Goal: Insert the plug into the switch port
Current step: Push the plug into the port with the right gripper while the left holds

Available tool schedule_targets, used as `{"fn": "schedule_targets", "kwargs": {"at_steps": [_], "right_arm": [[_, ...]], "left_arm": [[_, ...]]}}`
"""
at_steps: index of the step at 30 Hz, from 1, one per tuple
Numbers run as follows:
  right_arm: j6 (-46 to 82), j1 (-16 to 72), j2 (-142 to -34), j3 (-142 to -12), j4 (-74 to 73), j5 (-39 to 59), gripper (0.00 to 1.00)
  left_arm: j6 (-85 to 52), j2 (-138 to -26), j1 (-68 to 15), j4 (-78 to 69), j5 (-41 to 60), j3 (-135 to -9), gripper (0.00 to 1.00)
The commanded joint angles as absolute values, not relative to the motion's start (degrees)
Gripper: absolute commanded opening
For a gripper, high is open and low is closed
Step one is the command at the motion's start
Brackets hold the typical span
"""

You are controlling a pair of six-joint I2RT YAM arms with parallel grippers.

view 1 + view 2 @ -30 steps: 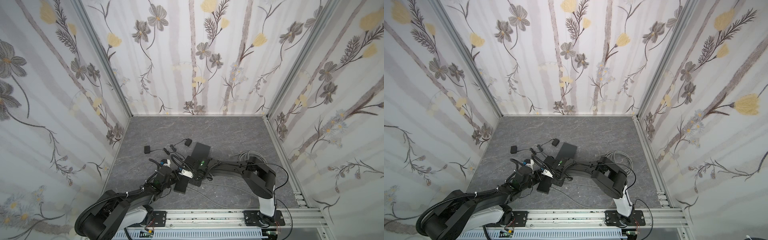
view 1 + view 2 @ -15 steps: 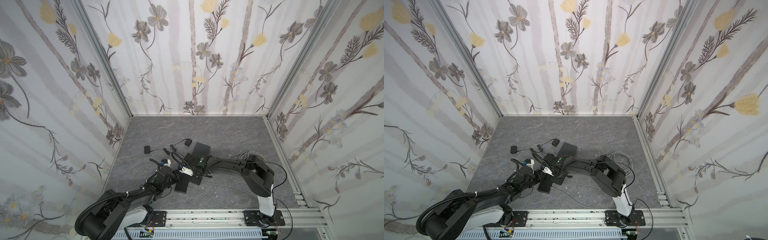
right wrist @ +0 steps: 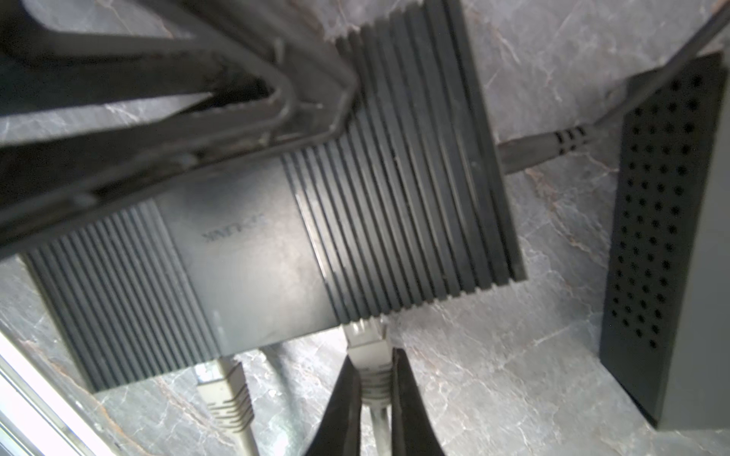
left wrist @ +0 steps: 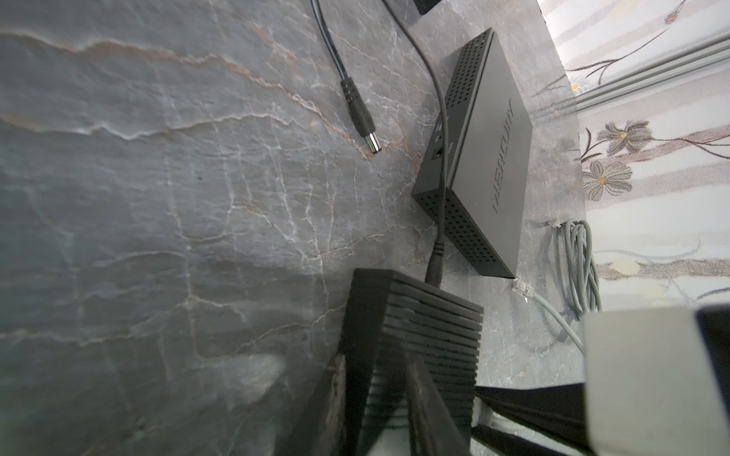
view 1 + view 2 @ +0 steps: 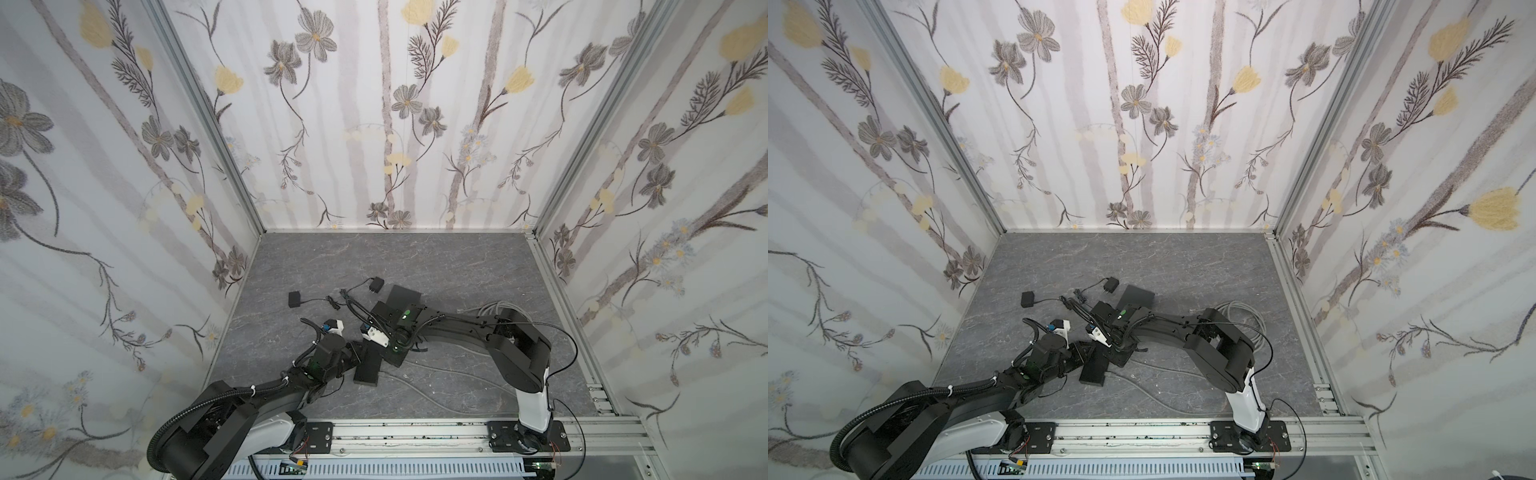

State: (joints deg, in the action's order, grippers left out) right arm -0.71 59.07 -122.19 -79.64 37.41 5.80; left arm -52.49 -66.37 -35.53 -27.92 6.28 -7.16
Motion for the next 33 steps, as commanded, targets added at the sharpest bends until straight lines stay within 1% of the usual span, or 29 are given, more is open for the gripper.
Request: {"fn": "schedule_targets", "kwargs": {"at_steps": [1, 9, 17, 24, 33], "right_arm": [[3.1, 58.5, -121.1, -79.9, -24.5, 11.1, 0.00], [3.3, 58.5, -121.4, -81.4, -23.8, 10.7, 0.00], [3.2, 57.9, -118.2, -75.5, -26.2, 9.7, 0.00], [2.7, 57.9, -121.0, -80.8, -24.2, 12.4, 0.00], [-0.4, 60.8, -124.8, -84.6, -20.3, 13.6, 0.00]], "left_arm": [[-53.3, -67.0, -36.8, -23.1, 23.4, -7.0, 0.27], [-53.5, -68.4, -37.9, -24.5, 23.7, -7.4, 0.27], [-52.1, -67.7, -37.9, -22.8, 23.4, -7.6, 0.29], [-52.3, -69.5, -38.1, -24.9, 24.6, -8.1, 0.29], [-51.0, -70.9, -38.5, -24.4, 25.6, -10.1, 0.29]]}}
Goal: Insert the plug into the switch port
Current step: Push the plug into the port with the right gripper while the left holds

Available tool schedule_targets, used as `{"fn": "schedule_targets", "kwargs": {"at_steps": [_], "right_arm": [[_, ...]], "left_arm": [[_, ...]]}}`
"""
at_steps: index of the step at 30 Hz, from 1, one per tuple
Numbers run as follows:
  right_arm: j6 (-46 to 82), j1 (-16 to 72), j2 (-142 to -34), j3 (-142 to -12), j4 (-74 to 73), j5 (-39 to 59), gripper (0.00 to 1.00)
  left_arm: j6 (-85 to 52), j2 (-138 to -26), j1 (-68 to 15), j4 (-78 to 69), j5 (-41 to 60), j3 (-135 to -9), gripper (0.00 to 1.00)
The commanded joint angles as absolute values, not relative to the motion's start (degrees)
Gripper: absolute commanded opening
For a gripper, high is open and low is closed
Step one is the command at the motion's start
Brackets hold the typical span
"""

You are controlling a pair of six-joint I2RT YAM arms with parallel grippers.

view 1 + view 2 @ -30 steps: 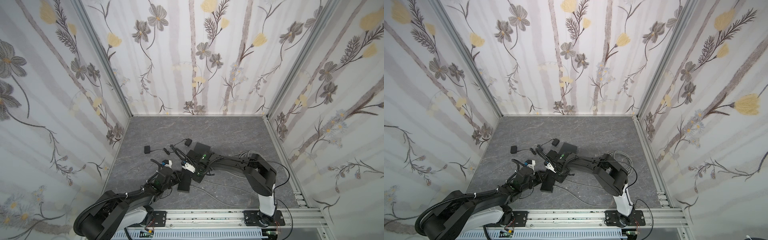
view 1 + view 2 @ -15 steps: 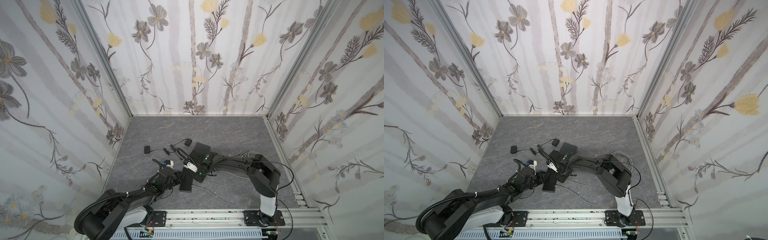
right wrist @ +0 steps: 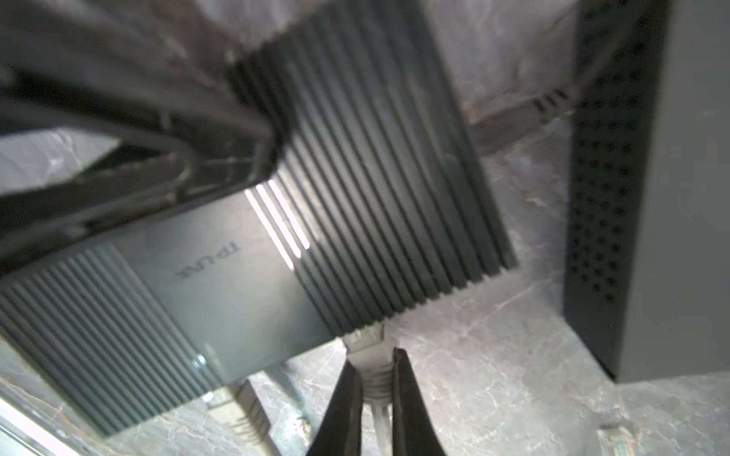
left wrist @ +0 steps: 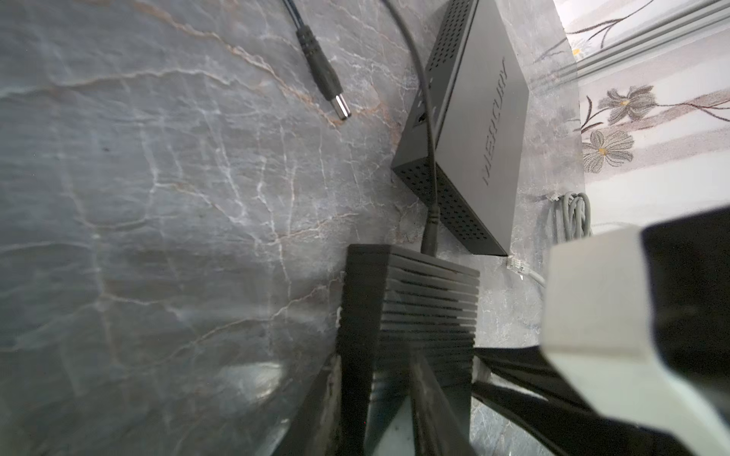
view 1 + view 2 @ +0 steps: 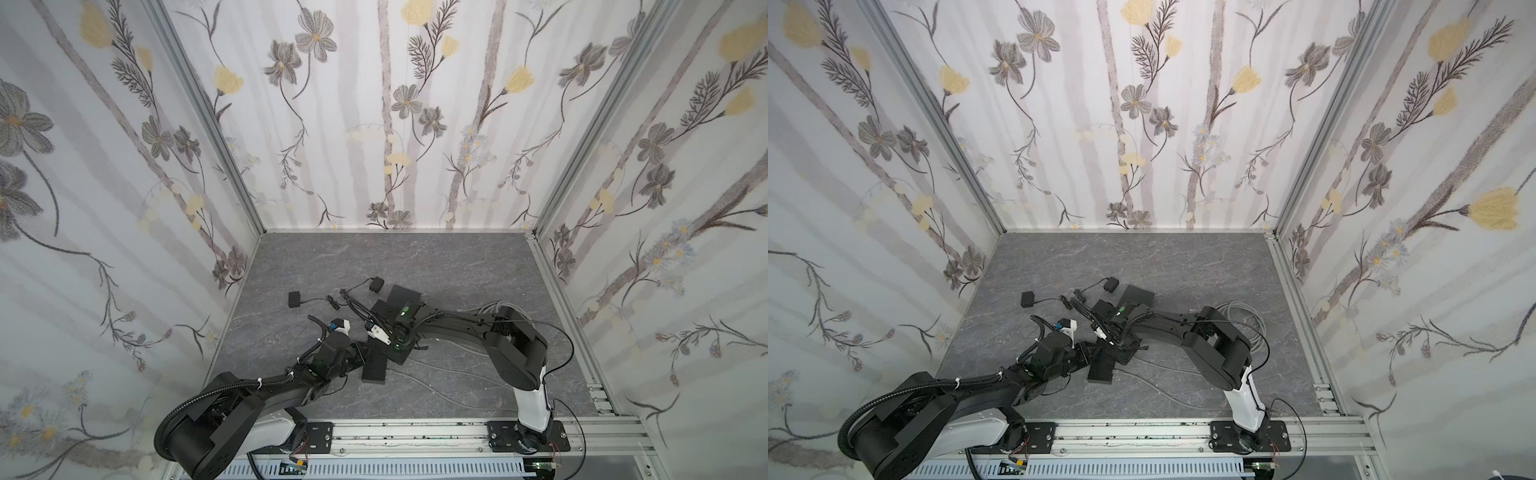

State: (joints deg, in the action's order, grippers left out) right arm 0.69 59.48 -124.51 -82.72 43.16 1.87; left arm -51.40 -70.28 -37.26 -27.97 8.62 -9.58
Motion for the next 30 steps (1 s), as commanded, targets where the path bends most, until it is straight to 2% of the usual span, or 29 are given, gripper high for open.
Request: {"fn": "schedule_targets", "kwargs": {"at_steps": [1, 10, 13, 18, 26, 30], "right_arm": [[-0.2, 60.8, -124.8, -84.6, -20.3, 13.4, 0.00], [4.7, 59.7, -124.1, -84.2, -22.2, 12.2, 0.00], [4.7, 59.8, -123.6, -83.7, -20.4, 11.6, 0.00], [6.1, 59.9, -121.0, -77.7, -22.0, 9.4, 0.00], [6.4, 62.4, -121.3, -77.5, -20.8, 9.1, 0.00], [6.8, 62.0, -119.6, -75.6, -20.7, 7.5, 0.00]], "left_arm": [[-51.0, -70.9, -38.4, -24.4, 25.8, -10.3, 0.29], [-50.8, -70.0, -38.4, -23.6, 26.3, -10.3, 0.29], [-50.3, -68.6, -38.4, -21.1, 25.2, -10.7, 0.32], [-49.5, -66.1, -38.4, -19.1, 24.0, -10.2, 0.33], [-50.2, -71.9, -38.5, -24.3, 26.6, -10.7, 0.32], [-49.5, -71.6, -38.4, -21.9, 26.5, -11.9, 0.32]]}}
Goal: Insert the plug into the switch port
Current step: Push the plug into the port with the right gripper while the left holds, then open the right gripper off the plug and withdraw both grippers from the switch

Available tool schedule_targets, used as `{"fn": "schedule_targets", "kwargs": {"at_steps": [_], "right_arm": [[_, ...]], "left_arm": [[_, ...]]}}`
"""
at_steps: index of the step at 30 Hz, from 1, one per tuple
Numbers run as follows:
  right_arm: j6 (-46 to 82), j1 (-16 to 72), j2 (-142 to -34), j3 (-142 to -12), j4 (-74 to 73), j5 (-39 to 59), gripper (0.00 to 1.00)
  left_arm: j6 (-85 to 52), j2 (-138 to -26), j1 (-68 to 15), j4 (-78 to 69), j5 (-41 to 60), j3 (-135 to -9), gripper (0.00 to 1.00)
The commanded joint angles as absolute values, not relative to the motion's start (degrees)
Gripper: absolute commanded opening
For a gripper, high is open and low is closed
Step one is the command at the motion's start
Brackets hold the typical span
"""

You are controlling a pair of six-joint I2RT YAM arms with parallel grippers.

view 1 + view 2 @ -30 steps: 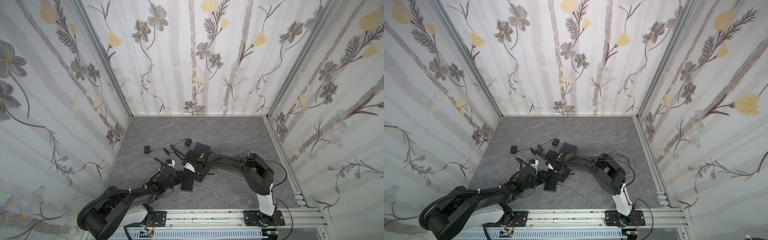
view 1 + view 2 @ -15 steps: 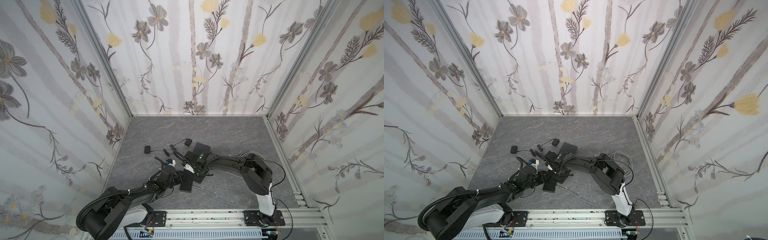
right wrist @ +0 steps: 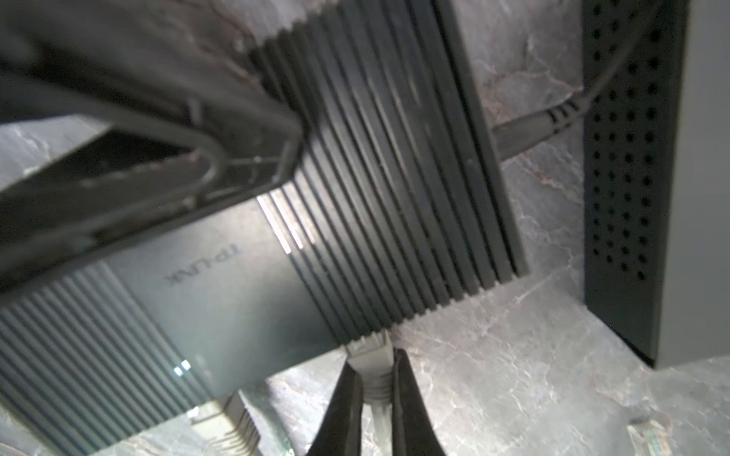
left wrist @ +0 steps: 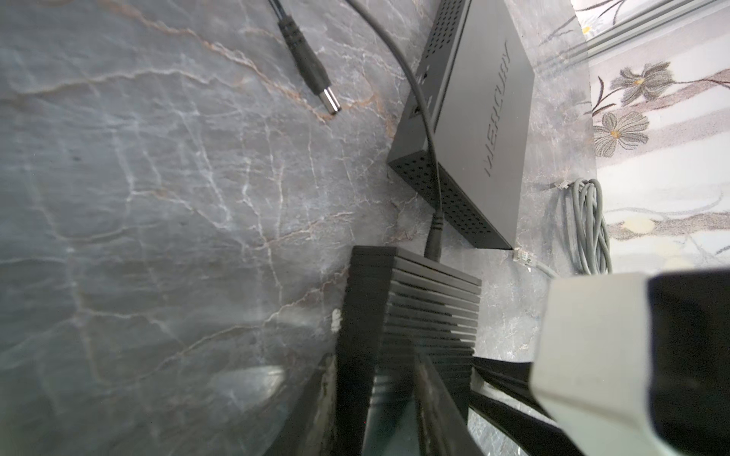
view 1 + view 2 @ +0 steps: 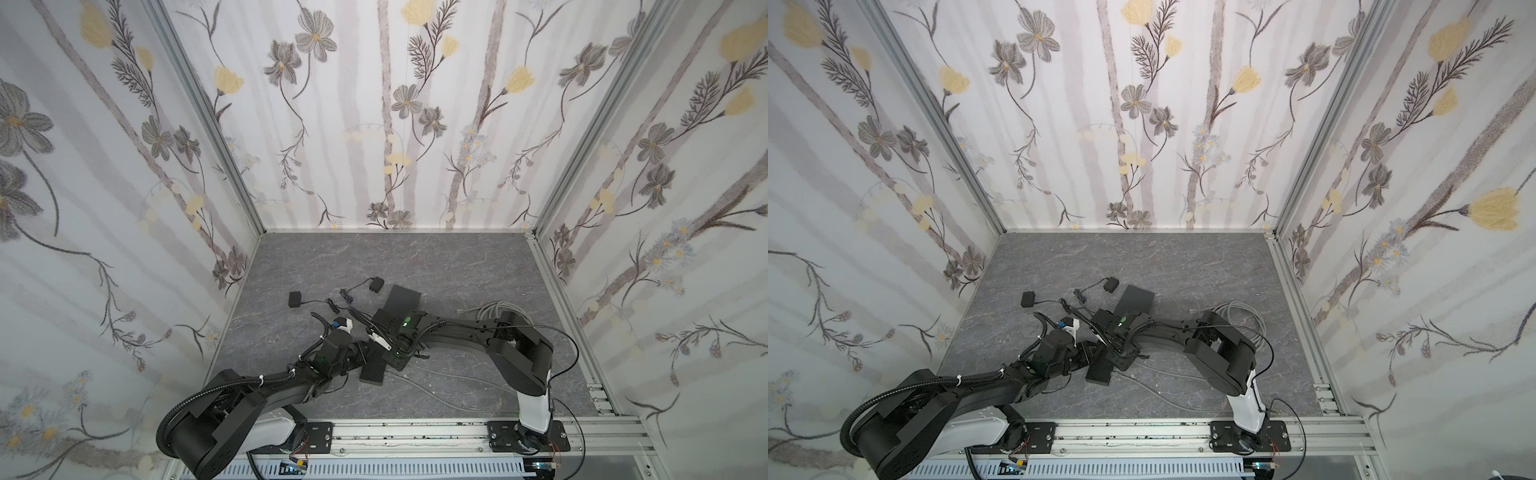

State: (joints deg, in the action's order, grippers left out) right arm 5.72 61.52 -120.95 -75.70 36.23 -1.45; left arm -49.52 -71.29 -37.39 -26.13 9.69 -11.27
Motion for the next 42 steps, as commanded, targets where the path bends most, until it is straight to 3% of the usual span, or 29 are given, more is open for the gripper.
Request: {"fn": "schedule_targets", "kwargs": {"at_steps": [1, 8, 15, 22, 42], "right_arm": [[7.0, 61.6, -119.0, -74.5, -20.6, 7.0, 0.00], [8.0, 59.9, -113.6, -66.1, -20.2, 3.1, 0.00], [6.9, 59.9, -111.7, -59.6, -18.4, -0.5, 0.00], [7.6, 60.2, -111.9, -57.3, -16.7, -1.4, 0.00], [21.0, 63.5, -127.2, -75.6, -10.9, 1.0, 0.00]], "left_arm": [[-49.0, -70.7, -38.4, -19.6, 25.6, -12.4, 0.32], [-46.6, -61.9, -34.6, -2.2, 17.4, -15.0, 0.34], [-48.2, -54.8, -25.4, 3.9, 16.0, -14.9, 0.56], [-46.6, -39.6, -24.5, 21.1, 7.3, -22.3, 0.61], [-52.3, -14.1, -24.3, 29.1, 18.3, -18.9, 0.63]]}}
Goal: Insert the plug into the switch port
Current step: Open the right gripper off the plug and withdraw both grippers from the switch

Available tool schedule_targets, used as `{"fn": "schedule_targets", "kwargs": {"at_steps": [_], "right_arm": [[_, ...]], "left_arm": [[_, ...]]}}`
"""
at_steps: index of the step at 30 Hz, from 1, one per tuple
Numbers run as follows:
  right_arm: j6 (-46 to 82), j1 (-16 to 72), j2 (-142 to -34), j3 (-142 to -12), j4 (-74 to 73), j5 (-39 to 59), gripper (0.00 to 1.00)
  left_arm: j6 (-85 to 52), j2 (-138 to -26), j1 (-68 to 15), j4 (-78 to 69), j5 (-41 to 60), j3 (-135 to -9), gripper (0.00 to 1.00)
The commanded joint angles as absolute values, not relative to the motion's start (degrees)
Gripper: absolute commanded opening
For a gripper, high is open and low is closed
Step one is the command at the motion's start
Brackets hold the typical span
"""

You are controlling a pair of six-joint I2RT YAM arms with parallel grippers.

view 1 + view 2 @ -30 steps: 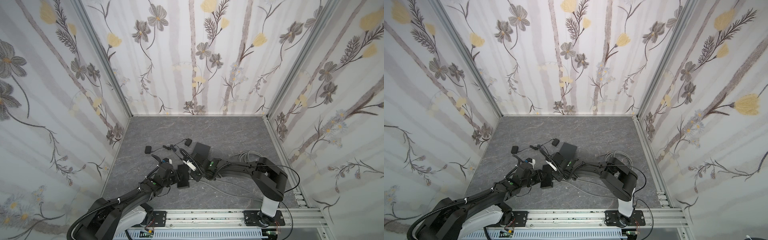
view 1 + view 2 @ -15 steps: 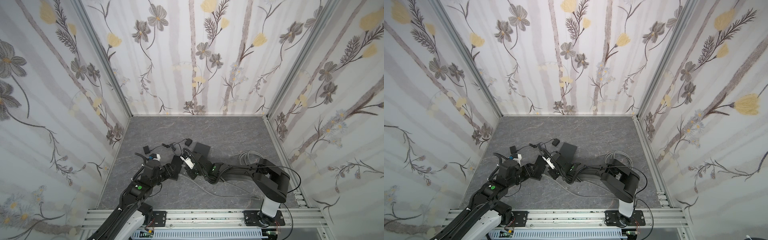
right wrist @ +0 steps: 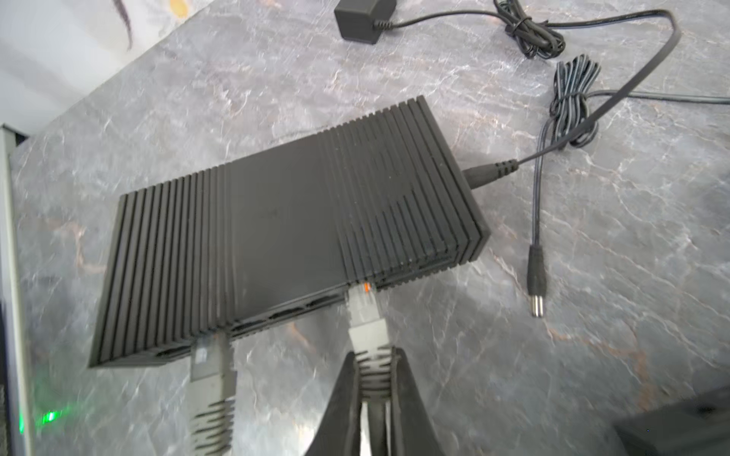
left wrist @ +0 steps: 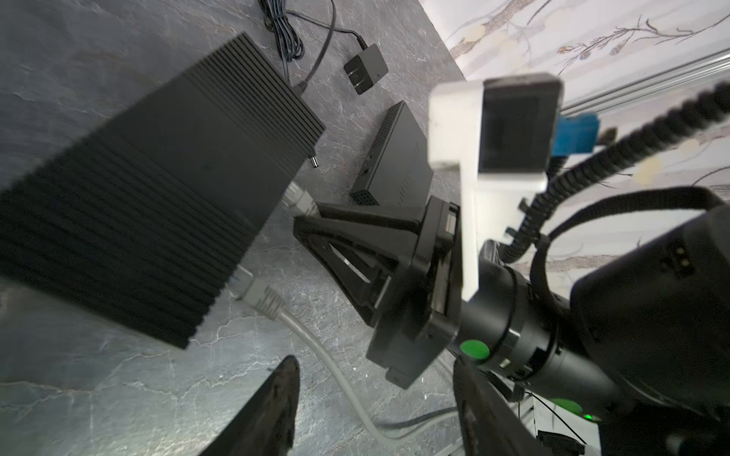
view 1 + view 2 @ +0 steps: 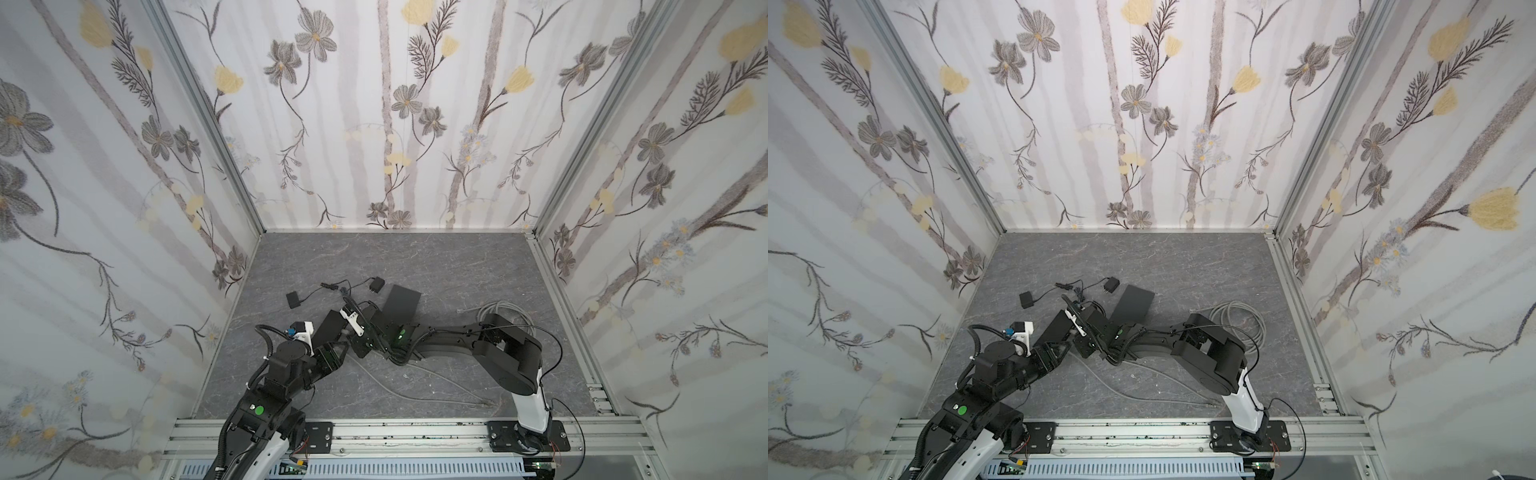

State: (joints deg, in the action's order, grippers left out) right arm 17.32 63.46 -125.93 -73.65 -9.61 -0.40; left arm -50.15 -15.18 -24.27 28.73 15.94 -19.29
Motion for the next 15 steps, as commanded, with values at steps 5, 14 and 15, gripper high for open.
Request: {"fn": "schedule_targets", "kwargs": {"at_steps": [5, 14, 15], "right_arm": [[23.4, 64.2, -130.0, -79.5, -11.8, 2.7, 0.00], [20.7, 63.6, -121.6, -73.8, -10.2, -0.2, 0.41], [20.5, 63.3, -119.3, -71.9, -10.2, -1.0, 0.43]], "left_arm": [[-52.5, -14.5, -24.3, 28.9, 19.8, -18.6, 0.63], [-52.4, -15.1, -24.2, 28.9, 19.1, -18.4, 0.63], [-52.4, -15.2, -24.3, 28.9, 19.3, -18.5, 0.63]]}}
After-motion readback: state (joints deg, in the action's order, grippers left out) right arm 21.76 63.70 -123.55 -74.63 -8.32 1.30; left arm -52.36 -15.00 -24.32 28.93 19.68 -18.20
